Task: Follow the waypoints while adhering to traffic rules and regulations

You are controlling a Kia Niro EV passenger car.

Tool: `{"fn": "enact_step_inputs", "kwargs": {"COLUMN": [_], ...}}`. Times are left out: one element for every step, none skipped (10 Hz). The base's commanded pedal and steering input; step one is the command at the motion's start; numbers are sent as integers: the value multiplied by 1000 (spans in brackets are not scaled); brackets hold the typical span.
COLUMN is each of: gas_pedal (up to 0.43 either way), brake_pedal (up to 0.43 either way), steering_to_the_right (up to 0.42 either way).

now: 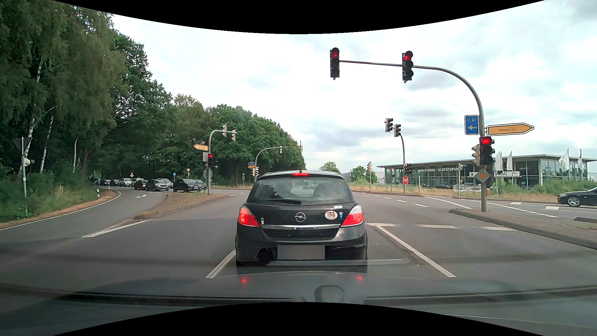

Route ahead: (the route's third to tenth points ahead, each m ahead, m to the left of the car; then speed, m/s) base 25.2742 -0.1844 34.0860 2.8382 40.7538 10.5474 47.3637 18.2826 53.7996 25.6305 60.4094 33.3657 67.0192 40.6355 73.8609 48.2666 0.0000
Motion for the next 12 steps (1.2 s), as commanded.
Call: {"fn": "enact_step_inputs", "kwargs": {"gas_pedal": [0, 0, 0, 0, 0, 0, 0, 0, 0, 0, 0, 0], "brake_pedal": [232, 232, 232, 226, 226, 232, 226, 232, 226, 226, 232, 232], "steering_to_the_right": [-4, -4, -4, -4, -4, -4, -4, -4, -4, -4, -4, -4]}}
